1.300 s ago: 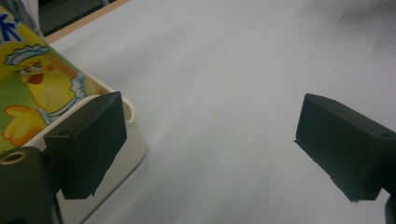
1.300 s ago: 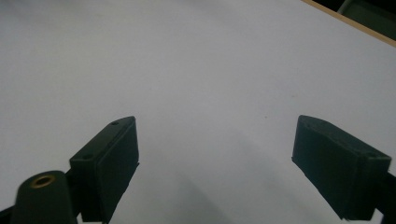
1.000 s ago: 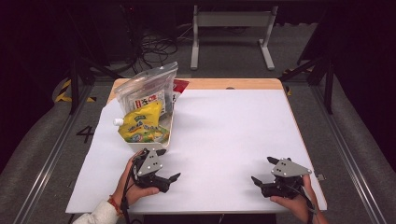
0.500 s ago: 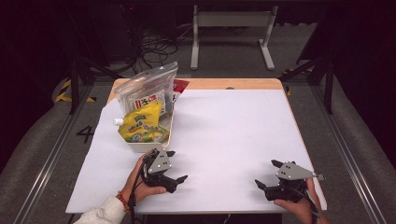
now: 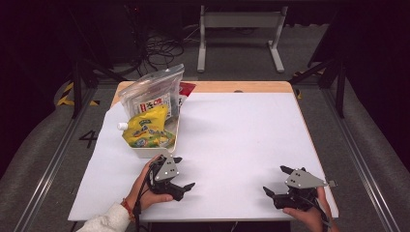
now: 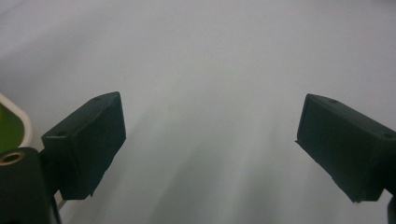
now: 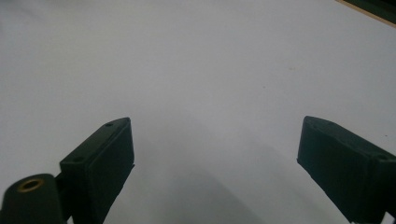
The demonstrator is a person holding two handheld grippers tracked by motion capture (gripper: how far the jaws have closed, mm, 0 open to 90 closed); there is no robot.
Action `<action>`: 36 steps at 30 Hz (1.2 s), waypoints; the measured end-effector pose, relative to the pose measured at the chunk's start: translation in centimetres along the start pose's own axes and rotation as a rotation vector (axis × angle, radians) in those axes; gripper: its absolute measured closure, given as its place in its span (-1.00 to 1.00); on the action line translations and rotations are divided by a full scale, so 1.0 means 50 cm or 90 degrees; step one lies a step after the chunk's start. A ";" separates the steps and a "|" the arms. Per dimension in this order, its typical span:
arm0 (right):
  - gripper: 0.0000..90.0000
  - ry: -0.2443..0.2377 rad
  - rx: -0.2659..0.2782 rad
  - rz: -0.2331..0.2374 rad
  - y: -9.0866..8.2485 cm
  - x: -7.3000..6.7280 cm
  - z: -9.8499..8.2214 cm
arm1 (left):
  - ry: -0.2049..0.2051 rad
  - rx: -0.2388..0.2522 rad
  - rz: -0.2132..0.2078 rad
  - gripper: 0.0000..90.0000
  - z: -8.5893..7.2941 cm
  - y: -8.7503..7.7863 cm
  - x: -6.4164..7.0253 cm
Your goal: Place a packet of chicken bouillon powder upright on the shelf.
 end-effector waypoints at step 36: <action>-0.72 -0.014 -0.001 0.003 0.005 -0.004 0.003 | -0.007 -0.001 0.008 -0.82 -0.002 -0.006 -0.008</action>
Point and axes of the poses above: each handheld gripper's, and its own axes: y roughly forward along the jaws, z roughly out of its top, x roughly to its right, the point moved 4 cm from there along y, roughly forward along the jaws, and after that the axes turned 7 degrees about -z, right-handed, at the moved point
